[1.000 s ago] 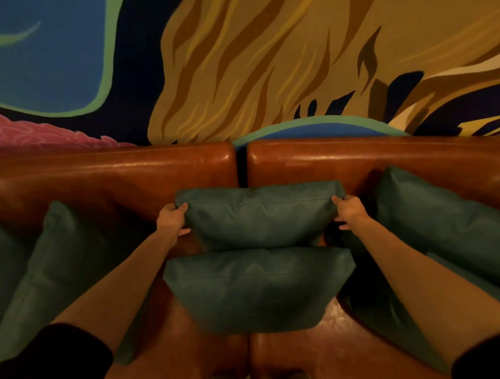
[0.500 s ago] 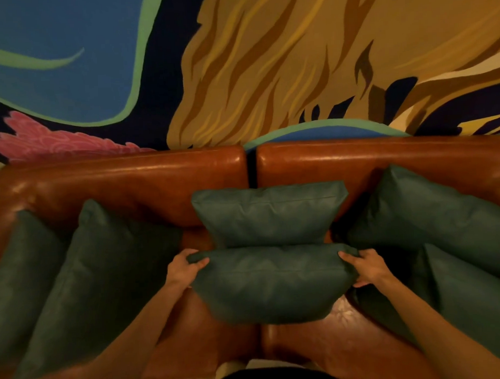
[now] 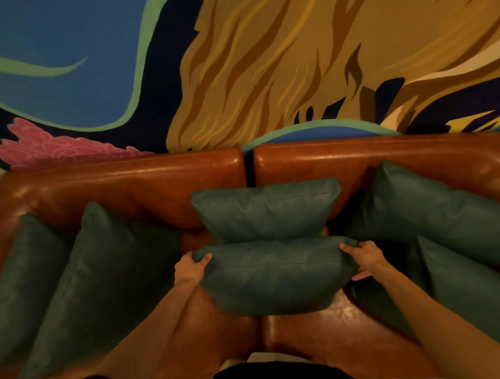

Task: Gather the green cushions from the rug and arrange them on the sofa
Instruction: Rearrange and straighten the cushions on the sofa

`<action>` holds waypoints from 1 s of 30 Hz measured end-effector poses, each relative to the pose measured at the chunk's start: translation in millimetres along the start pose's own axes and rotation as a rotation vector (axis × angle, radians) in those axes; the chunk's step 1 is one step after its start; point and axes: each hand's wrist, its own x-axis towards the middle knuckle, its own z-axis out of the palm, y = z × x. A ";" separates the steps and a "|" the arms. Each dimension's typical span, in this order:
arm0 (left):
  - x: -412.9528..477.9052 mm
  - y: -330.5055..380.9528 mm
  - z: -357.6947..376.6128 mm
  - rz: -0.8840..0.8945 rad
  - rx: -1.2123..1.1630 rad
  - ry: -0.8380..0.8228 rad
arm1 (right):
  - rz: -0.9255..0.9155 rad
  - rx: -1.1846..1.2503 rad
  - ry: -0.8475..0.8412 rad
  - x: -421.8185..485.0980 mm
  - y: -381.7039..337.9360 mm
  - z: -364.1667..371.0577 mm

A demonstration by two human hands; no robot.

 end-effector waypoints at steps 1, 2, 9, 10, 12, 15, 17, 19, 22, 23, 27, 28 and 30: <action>2.3 -1.3 -2.8 0.021 0.027 -0.014 | 0.006 0.005 -0.007 2.7 2.9 -1.2; 3.8 -1.0 -4.7 0.044 0.045 -0.021 | 0.016 0.029 -0.027 5.7 5.5 -4.4; -13.3 15.5 -4.8 0.070 0.009 -0.032 | 0.092 0.228 -0.098 -14.0 3.2 -22.5; -15.4 13.5 -3.6 0.041 0.008 -0.035 | 0.095 0.247 -0.117 -14.4 6.3 -22.7; -15.9 5.6 -1.3 -0.005 0.008 -0.042 | 0.088 0.287 -0.136 -15.9 11.5 -21.9; -17.2 2.0 -0.2 -0.040 -0.055 -0.065 | 0.053 0.282 -0.102 -18.2 13.0 -18.0; -17.3 6.7 -1.1 0.002 -0.047 -0.067 | 0.036 0.257 -0.067 -19.0 8.9 -18.5; -15.9 11.5 -5.0 0.031 -0.057 -0.059 | 0.030 0.245 -0.053 -16.8 6.1 -20.6; -8.0 6.6 -9.7 -0.047 -0.086 -0.052 | 0.038 0.224 -0.070 -13.6 2.0 -14.7; -6.2 2.2 -10.6 -0.094 -0.101 -0.060 | 0.046 0.239 -0.075 -13.5 1.3 -8.6; -0.7 -8.3 -7.8 -0.076 -0.076 -0.042 | 0.062 0.343 -0.043 -13.4 -0.9 5.6; 0.8 -8.1 -7.9 0.002 -0.044 -0.006 | 0.055 0.343 -0.035 -16.2 -1.4 5.9; -3.9 -4.0 -10.5 0.146 -0.061 0.043 | 0.004 0.272 0.017 -18.4 -0.1 5.0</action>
